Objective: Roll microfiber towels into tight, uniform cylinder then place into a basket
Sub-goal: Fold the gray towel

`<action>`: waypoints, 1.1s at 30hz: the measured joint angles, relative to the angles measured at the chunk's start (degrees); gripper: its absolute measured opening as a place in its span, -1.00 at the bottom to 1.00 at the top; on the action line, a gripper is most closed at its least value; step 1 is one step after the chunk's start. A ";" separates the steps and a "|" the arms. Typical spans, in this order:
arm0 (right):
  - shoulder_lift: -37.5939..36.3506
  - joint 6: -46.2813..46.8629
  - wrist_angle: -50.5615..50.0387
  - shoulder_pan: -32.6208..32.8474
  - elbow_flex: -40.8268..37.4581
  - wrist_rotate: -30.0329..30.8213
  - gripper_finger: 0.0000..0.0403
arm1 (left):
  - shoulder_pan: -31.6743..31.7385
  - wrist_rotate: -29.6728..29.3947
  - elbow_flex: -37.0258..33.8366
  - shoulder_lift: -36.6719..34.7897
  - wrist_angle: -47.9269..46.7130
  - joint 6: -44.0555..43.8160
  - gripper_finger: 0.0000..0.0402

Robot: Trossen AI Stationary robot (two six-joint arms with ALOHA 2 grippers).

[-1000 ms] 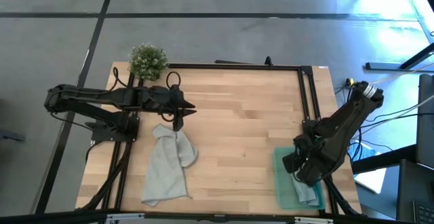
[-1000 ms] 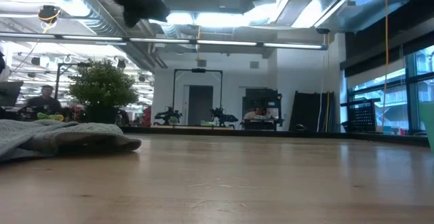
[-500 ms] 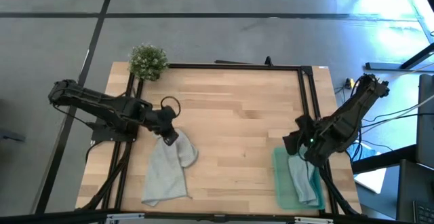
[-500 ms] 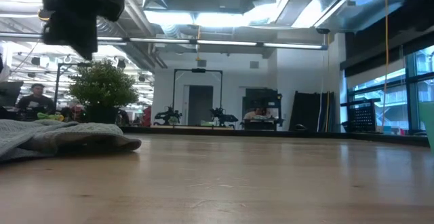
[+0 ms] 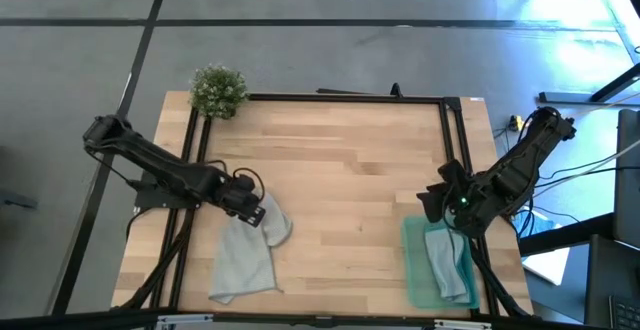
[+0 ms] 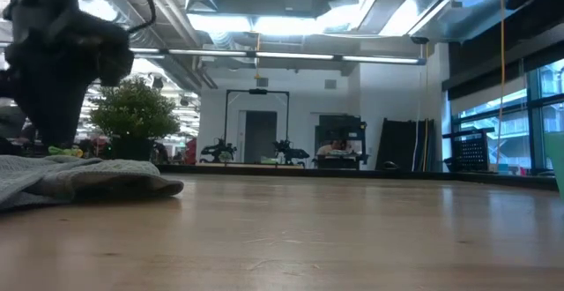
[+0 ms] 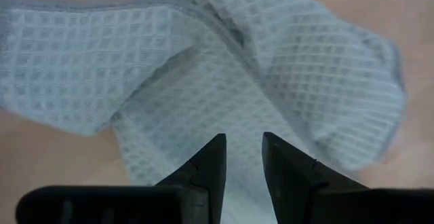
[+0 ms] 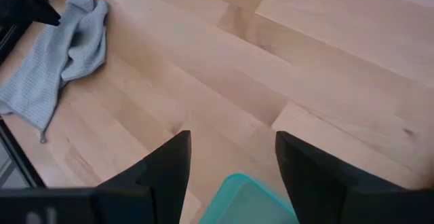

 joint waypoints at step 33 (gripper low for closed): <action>-0.17 -3.42 -0.52 0.00 0.00 3.17 0.07 | 24.27 -1.78 -3.97 17.09 44.99 30.24 -0.55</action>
